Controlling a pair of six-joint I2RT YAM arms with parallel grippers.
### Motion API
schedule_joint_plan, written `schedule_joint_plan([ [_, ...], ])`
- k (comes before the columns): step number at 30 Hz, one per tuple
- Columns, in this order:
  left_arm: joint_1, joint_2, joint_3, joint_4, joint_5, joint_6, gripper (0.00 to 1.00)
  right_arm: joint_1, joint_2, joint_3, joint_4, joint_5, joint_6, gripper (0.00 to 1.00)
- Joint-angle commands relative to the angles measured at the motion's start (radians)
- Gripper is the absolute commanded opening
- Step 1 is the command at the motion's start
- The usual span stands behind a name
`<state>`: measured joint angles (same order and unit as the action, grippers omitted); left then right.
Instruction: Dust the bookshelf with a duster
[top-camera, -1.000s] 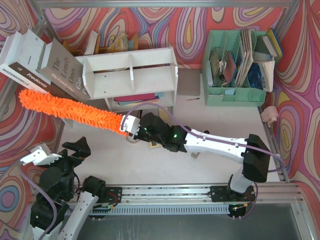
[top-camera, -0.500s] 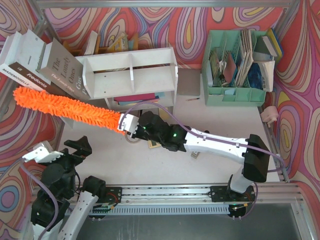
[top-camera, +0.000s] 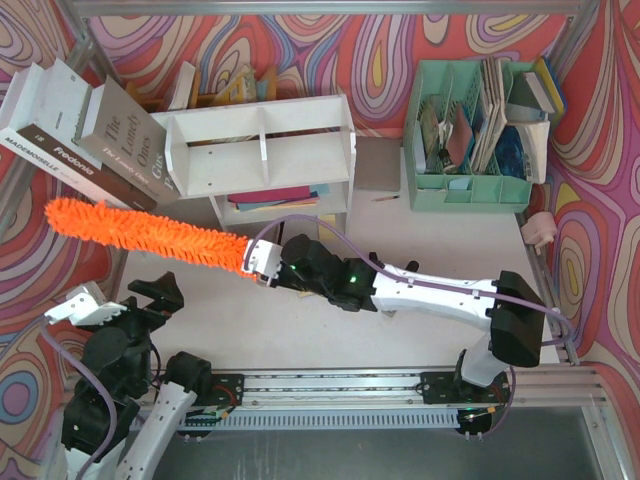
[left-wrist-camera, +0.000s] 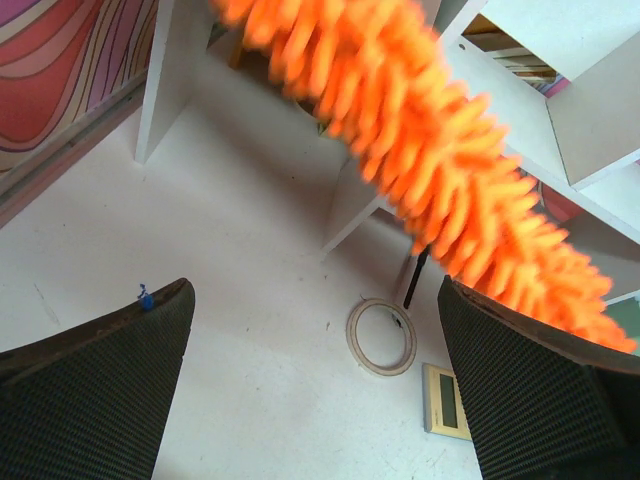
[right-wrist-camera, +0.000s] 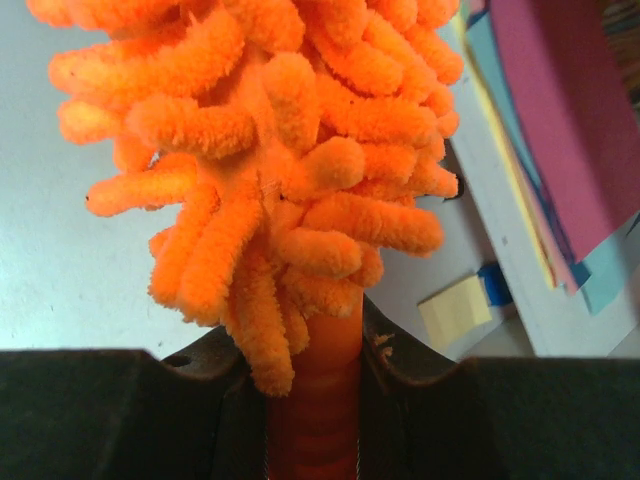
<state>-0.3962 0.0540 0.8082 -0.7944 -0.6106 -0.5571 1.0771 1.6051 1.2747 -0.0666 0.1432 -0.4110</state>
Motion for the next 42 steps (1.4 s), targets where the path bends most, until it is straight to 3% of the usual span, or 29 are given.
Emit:
schedule_joint_plan([
  [1,0.003,0.003,0.005,0.000,-0.005,0.002,0.98,0.003,-0.013,-0.031,0.047,0.039,0.025,0.00],
  [20,0.003,0.004,0.005,-0.001,-0.005,0.002,0.99,0.009,-0.059,0.133,0.067,-0.009,0.012,0.00],
  [42,0.004,-0.002,0.005,-0.001,-0.003,-0.001,0.99,0.009,-0.023,-0.036,0.049,0.073,0.118,0.00],
])
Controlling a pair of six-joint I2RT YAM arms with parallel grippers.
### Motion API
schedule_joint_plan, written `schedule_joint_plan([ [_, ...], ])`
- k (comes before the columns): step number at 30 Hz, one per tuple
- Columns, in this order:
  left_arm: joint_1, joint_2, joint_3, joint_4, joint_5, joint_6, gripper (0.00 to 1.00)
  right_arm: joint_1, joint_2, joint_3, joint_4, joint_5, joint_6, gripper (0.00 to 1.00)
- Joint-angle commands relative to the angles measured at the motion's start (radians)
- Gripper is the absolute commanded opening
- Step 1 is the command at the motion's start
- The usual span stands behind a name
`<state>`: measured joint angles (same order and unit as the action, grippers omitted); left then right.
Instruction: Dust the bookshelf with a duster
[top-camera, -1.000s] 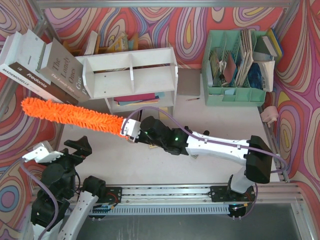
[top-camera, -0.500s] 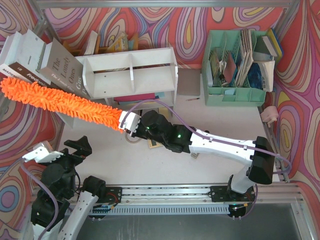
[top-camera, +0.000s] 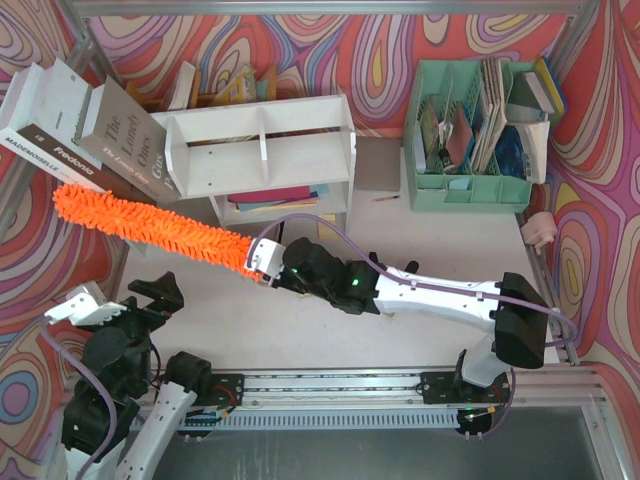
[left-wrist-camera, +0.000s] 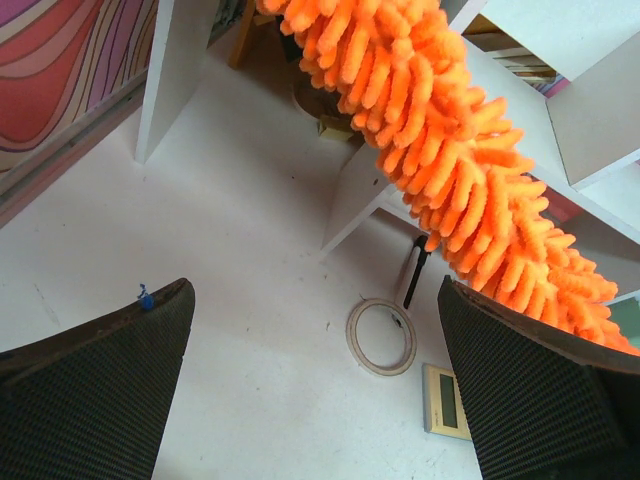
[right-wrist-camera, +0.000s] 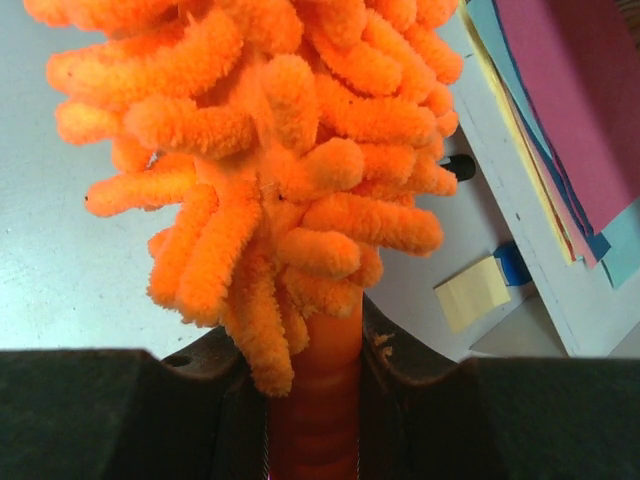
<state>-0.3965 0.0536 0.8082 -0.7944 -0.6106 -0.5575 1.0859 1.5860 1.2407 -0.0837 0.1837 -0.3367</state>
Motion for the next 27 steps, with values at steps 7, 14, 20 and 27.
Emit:
schedule_joint_plan([
  [7,0.004,-0.002,0.003,-0.001,-0.003,-0.002,0.99,0.000,-0.011,0.110,0.057,0.013,0.017,0.00],
  [14,0.004,-0.011,0.004,-0.006,-0.009,-0.004,0.99,0.000,-0.005,0.192,0.076,-0.026,0.020,0.00],
  [20,0.004,-0.013,0.003,-0.004,-0.009,-0.003,0.98,0.000,0.013,0.139,0.069,-0.019,0.065,0.00],
  [27,0.005,-0.005,0.003,-0.001,-0.003,-0.001,0.99,0.001,-0.010,0.001,0.078,-0.013,0.134,0.00],
])
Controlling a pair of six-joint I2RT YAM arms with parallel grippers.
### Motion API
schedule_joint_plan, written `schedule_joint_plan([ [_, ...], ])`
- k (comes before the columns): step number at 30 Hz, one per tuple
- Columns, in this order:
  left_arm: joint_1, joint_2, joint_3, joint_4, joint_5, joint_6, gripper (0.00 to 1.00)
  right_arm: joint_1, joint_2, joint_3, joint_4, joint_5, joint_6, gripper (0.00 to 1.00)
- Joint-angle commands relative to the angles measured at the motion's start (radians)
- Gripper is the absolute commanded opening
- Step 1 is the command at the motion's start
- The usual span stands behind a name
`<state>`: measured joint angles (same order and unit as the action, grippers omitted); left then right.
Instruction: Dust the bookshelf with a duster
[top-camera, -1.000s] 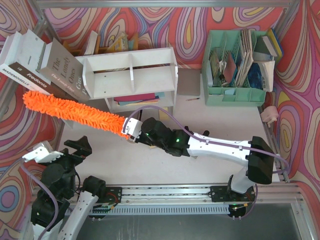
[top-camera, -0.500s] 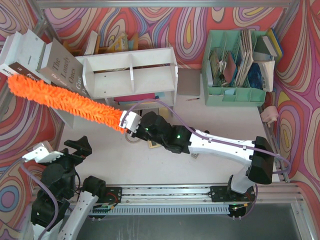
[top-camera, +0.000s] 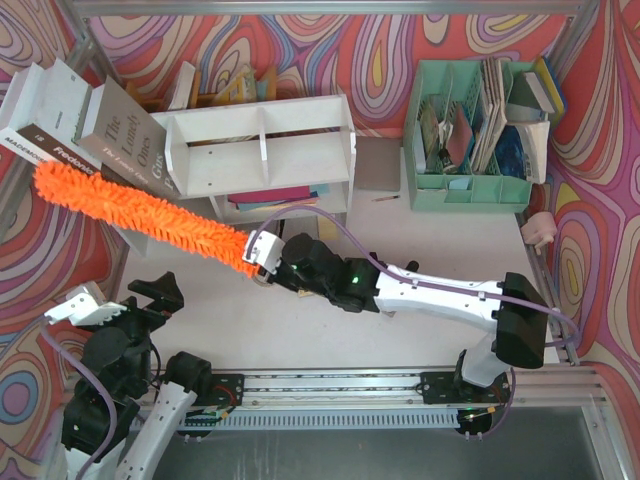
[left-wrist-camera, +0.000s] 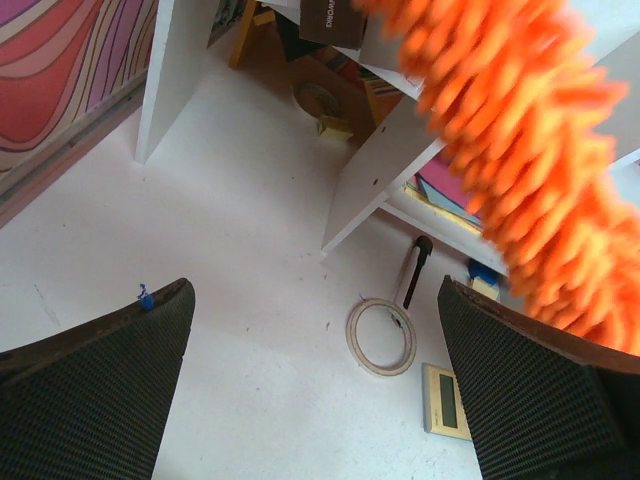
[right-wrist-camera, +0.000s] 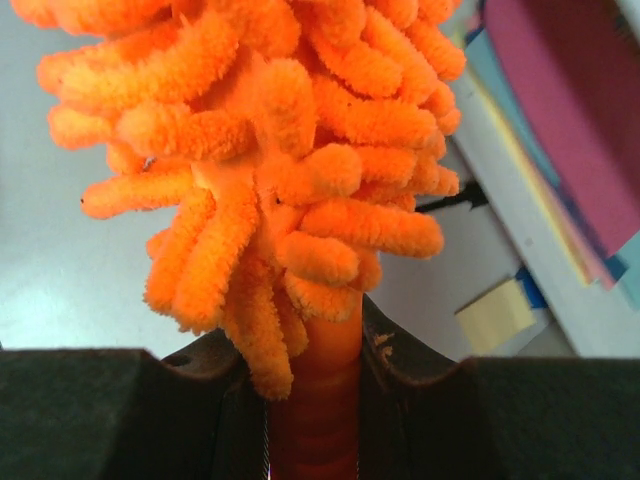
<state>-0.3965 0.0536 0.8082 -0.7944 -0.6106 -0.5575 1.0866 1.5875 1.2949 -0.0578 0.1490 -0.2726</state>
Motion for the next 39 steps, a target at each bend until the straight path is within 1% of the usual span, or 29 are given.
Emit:
schedule_joint_plan([
  [1,0.004,-0.005,0.003,0.000,-0.003,-0.001,0.98,-0.001,-0.017,-0.070,0.054,0.028,0.076,0.00],
  [6,0.004,0.011,0.003,0.000,0.003,-0.001,0.98,0.000,-0.034,-0.126,0.060,0.069,0.083,0.00],
  [12,0.004,0.031,0.003,0.003,0.002,0.002,0.99,0.000,-0.062,-0.155,0.078,0.067,0.076,0.00],
  [23,0.004,0.053,0.005,0.005,0.000,0.005,0.98,0.000,-0.230,-0.169,0.067,0.016,-0.034,0.00],
  [30,0.005,0.058,0.005,0.005,-0.001,0.005,0.98,-0.002,-0.263,-0.235,0.064,0.109,-0.024,0.00],
  [39,0.004,0.068,0.005,0.006,0.003,0.005,0.98,-0.012,-0.237,-0.336,0.076,0.116,0.055,0.00],
])
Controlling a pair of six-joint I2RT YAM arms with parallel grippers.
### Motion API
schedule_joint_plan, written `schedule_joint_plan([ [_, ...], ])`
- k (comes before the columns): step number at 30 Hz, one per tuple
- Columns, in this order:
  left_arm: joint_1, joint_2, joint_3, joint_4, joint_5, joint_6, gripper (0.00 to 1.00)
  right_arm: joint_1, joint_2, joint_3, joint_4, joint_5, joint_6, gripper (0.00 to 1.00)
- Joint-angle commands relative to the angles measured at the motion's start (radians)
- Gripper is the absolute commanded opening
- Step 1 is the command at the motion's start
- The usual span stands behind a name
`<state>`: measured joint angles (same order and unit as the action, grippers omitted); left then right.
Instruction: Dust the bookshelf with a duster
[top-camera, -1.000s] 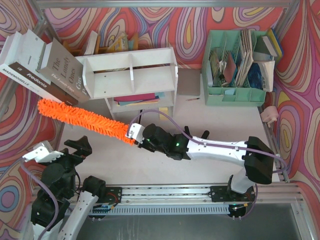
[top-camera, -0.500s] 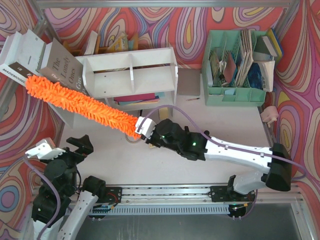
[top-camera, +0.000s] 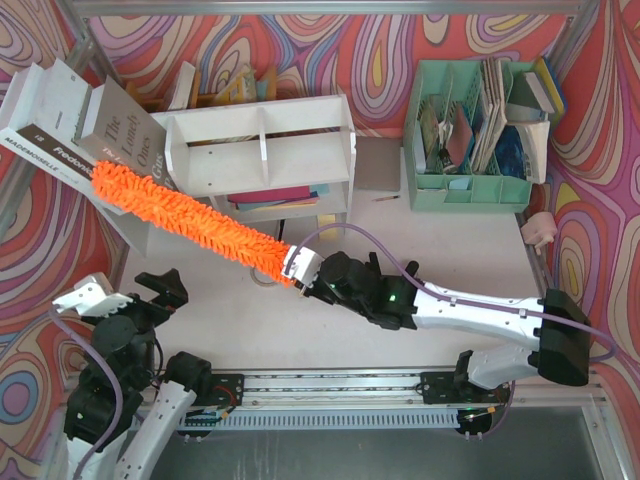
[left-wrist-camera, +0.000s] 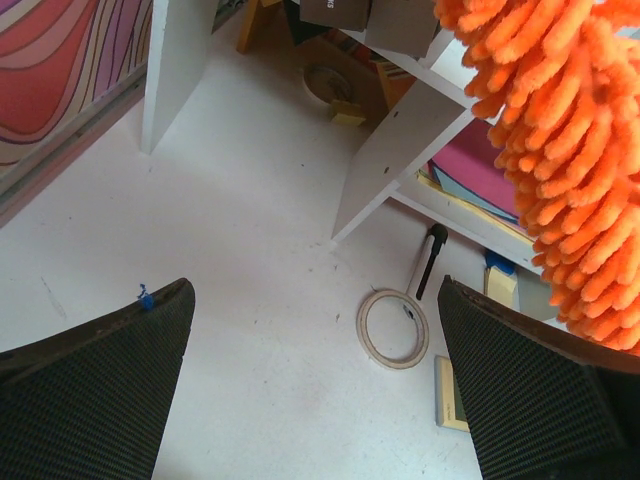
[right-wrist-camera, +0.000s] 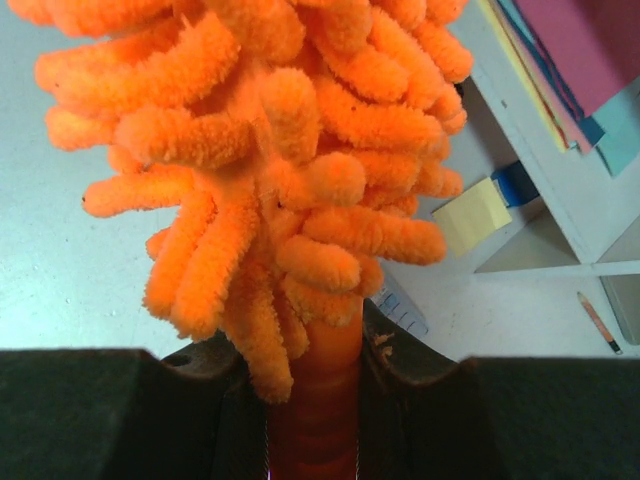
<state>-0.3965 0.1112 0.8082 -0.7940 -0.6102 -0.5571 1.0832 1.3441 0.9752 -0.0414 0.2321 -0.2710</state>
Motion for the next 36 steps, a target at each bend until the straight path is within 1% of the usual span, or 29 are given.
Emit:
schedule_joint_plan([
  [1,0.004,0.010,0.005,0.006,0.003,0.005,0.98,-0.009,0.011,-0.023,0.060,0.033,0.058,0.00],
  [8,0.004,0.012,0.005,0.006,0.003,0.005,0.98,-0.008,-0.002,-0.034,0.058,0.058,0.055,0.00],
  [12,0.004,0.009,0.005,0.006,0.003,0.005,0.98,-0.009,-0.031,-0.005,0.043,0.076,0.035,0.00],
  [17,0.004,0.009,0.004,0.007,0.004,0.005,0.99,-0.008,-0.054,0.025,0.023,0.057,0.044,0.00],
  [25,0.004,0.008,0.003,0.006,0.003,0.005,0.99,-0.009,-0.040,-0.074,0.038,0.076,0.113,0.00],
  [30,0.004,0.012,0.003,0.007,0.007,0.005,0.98,-0.008,-0.074,-0.132,0.018,0.088,0.163,0.00],
  [36,0.004,0.012,0.003,0.008,0.007,0.005,0.98,-0.009,-0.098,-0.153,0.000,0.101,0.174,0.00],
])
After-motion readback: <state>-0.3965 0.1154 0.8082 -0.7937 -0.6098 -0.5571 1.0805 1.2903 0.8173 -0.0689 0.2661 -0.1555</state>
